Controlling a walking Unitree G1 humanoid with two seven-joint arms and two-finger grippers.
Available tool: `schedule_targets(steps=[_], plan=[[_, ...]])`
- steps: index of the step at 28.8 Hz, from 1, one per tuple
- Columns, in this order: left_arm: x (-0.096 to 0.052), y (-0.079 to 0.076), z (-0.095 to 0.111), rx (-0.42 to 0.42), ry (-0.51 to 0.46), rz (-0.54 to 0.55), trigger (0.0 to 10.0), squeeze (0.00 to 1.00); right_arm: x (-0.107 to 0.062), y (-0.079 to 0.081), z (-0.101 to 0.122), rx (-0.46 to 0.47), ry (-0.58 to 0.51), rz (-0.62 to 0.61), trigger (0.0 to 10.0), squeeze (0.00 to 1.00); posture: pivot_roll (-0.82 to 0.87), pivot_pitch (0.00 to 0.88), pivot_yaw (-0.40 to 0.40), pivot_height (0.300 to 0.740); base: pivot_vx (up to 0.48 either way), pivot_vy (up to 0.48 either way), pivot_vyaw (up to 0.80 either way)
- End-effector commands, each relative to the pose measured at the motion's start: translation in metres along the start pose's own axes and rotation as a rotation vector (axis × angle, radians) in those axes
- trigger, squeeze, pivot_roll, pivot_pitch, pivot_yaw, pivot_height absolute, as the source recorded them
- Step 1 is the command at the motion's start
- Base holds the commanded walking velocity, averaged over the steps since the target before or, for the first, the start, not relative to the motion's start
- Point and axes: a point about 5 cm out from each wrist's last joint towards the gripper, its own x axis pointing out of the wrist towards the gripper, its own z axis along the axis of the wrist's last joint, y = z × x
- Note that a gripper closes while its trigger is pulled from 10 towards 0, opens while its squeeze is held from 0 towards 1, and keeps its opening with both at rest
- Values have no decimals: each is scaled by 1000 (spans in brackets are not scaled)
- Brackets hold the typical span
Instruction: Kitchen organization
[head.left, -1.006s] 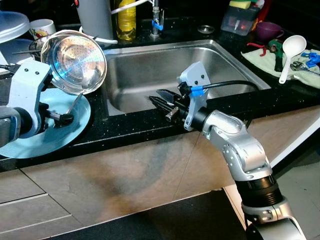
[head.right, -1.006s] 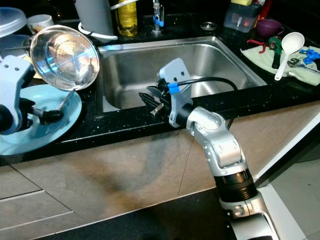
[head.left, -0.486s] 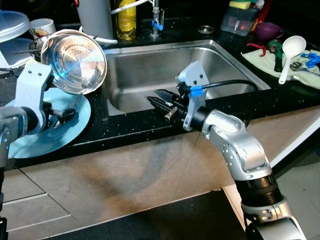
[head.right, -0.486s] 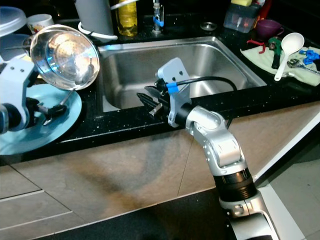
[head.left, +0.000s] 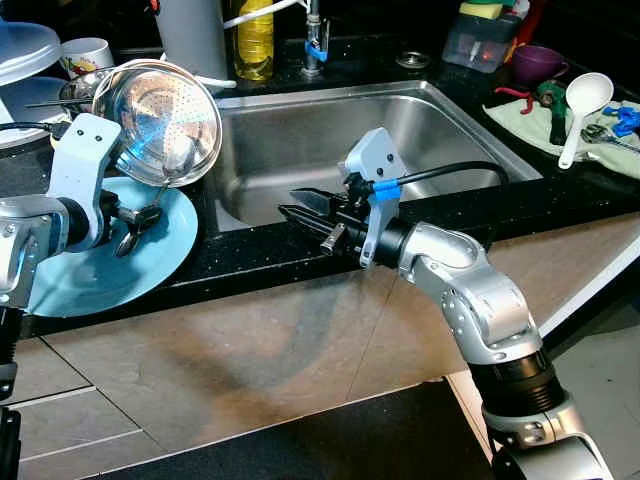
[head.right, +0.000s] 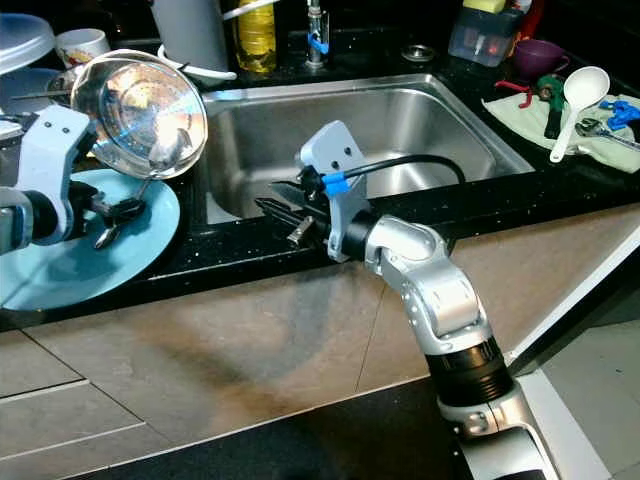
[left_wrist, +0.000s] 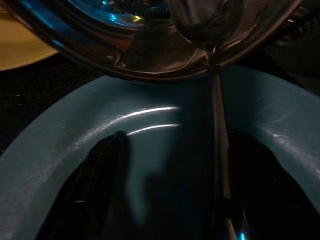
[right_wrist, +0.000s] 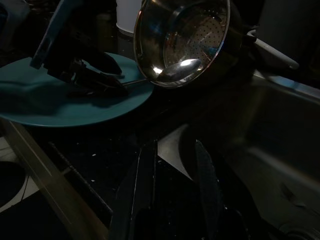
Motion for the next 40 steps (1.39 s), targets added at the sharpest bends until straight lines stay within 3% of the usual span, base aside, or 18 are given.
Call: schedule_targets(steps=[1,18,30,40], plan=[[0,5,-10,25,70,9,0,0,0,5,4,-2,-13,29,10000,0,-57,210,-26,740,0,0,0],[-11,17,-7,66,90,41,0,0,0,5,8,0,-32,36,10000,0,-54,210,-30,740,0,0,0],[-20,17,4,85,55,20,0,0,0,4,10,-1,-37,31,10000,0,-52,205,-27,740,0,0,0],[-36,2,46,72,-111,-75,0,0,0,4,11,-4,-43,29,10000,0,-52,201,-27,740,0,0,0]])
